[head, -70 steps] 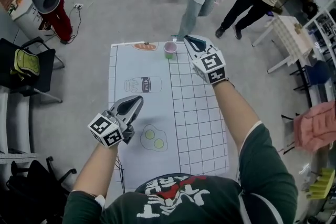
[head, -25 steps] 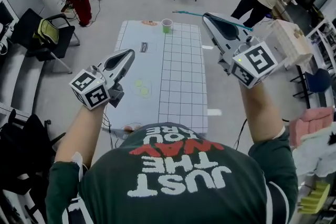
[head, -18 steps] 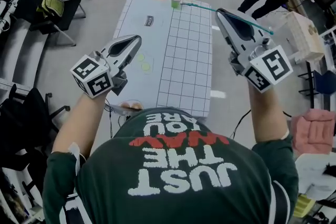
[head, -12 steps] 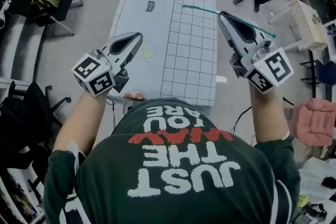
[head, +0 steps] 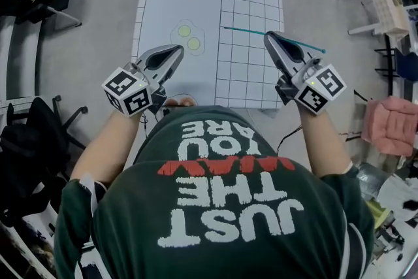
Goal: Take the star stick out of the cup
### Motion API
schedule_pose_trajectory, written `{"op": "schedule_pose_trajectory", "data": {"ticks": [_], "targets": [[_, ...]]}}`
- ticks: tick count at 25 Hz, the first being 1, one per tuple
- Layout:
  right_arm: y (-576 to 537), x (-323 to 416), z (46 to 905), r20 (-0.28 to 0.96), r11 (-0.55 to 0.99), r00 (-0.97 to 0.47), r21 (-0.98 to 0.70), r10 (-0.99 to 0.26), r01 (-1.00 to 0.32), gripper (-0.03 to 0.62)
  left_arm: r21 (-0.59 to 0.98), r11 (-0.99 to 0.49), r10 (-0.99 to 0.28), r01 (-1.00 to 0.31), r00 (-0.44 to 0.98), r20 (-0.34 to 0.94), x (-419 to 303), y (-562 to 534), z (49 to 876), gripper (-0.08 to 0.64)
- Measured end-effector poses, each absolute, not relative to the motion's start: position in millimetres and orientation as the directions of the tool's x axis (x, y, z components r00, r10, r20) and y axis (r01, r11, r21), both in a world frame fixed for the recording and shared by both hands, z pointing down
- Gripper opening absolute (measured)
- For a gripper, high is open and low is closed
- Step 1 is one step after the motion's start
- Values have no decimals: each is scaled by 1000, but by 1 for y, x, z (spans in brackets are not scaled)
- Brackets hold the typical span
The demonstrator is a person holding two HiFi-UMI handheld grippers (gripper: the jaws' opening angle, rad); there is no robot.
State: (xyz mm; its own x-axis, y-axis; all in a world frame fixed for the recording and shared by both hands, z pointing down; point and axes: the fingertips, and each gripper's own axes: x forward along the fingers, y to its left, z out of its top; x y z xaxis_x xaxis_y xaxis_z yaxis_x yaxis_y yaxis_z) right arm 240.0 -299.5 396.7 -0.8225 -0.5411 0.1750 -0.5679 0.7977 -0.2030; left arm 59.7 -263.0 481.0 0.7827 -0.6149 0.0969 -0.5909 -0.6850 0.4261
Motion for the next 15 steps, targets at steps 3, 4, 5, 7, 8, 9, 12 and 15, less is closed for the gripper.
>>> {"op": "schedule_pose_trajectory", "data": {"ticks": [3,4,5,7,8,9,12,15], "targets": [[-290,233,435,203,765,-820,-293,-536,-573,43,452,-679,-591,-579,796,131,59,-254,511,8],[-285,231,447,209,754,-820,-323,-533,-572,43,457,-678,-583,-576,800,143,60,-249,521,8],[-282,230,459,214,742,-821,-352,-529,-570,43,462,-676,-576,-574,803,155,61,-245,530,8],[-284,230,479,224,719,-824,-405,-520,-565,43,474,-670,-563,-572,807,177,63,-246,545,8],[-287,231,488,231,705,-825,-432,-515,-562,43,479,-667,-558,-571,808,188,65,-249,551,8],[-289,232,498,238,690,-827,-461,-510,-558,43,485,-663,-552,-571,810,198,67,-250,557,8],[-280,235,529,259,649,-831,-527,-493,-549,43,492,-658,-534,-570,814,228,74,-240,579,8],[-270,235,551,275,621,-837,-570,-473,-538,43,501,-652,-518,-570,817,254,78,-233,596,8]]}}
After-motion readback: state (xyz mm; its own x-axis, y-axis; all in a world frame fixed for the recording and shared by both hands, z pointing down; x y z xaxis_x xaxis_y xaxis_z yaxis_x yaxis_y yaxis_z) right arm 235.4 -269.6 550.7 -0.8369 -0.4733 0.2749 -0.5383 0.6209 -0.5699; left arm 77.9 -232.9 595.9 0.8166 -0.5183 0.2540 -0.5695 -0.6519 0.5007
